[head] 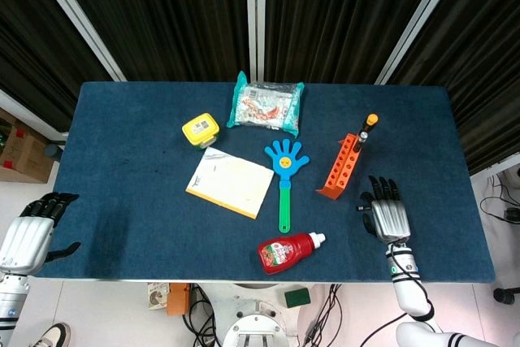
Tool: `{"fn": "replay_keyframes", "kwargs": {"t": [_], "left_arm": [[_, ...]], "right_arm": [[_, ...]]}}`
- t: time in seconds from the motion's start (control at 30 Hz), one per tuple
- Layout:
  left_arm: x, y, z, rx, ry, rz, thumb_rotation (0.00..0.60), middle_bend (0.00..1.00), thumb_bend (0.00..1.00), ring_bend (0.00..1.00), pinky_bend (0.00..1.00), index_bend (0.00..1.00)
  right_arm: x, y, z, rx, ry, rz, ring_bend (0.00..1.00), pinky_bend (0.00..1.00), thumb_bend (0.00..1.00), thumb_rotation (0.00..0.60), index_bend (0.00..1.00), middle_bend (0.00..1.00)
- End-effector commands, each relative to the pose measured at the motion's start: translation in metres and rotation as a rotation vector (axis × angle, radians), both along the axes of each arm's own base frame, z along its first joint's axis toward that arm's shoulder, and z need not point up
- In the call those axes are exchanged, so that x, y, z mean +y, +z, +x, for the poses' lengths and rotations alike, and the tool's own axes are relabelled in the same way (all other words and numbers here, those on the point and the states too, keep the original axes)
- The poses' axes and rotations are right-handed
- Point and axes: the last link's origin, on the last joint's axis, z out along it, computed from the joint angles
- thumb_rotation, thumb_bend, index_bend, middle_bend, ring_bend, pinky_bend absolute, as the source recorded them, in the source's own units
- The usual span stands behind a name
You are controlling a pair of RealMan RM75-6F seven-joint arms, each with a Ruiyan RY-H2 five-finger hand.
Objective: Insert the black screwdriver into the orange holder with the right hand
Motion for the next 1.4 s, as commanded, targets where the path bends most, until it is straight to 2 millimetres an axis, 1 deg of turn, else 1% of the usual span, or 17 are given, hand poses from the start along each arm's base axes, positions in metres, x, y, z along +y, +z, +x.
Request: {"fn": "replay_keyframes", "kwargs": {"t": [0.03, 0.3, 0.63, 1.07, 1.4], "left_arm": [[-0.0002, -0.0003, 0.0001, 0.001, 0.0, 0.0, 0.6, 0.22, 0.04, 0.14, 0.26, 0.18], [0.0003, -0.0015, 0.0005, 0.005, -0.001, -0.005, 0.6, 0.22, 0.04, 0.14, 0.26, 0.18], [-0.0005, 0.0001, -0.0002, 0.001, 0.002, 0.0, 0.6, 0.22, 0.04, 0.14, 0.26, 0.18], [-0.001, 0.0008, -0.0006, 0.0, 0.003, 0.0, 0.6, 0.22, 0.04, 0.14, 0.26, 0.18], [-0.0006, 0.0008, -0.0005, 0.0, 0.005, 0.001, 0.6, 0.22, 0.04, 0.14, 0.26, 0.18]], "right_arm": [[-0.0008, 0.0002, -0.0002, 0.005, -0.002, 0.002, 0.0, 0.0, 0.43, 0.6, 0.37, 0.03], [-0.0006, 0.0002, -0.001, 0.012, 0.002, 0.001, 0.0, 0.0, 0.43, 0.6, 0.39, 0.03], [-0.0027, -0.0046, -0.002, 0.039, 0.0, 0.004, 0.0, 0.0, 0.44, 0.6, 0.41, 0.03], [-0.0047, -0.0058, -0.0016, 0.05, 0.005, -0.02, 0.0, 0.0, 0.45, 0.6, 0.49, 0.03], [-0.0072, -0.0084, -0.0003, 0.072, 0.007, -0.002, 0.0, 0.0, 0.45, 0.6, 0.5, 0.03]]}}
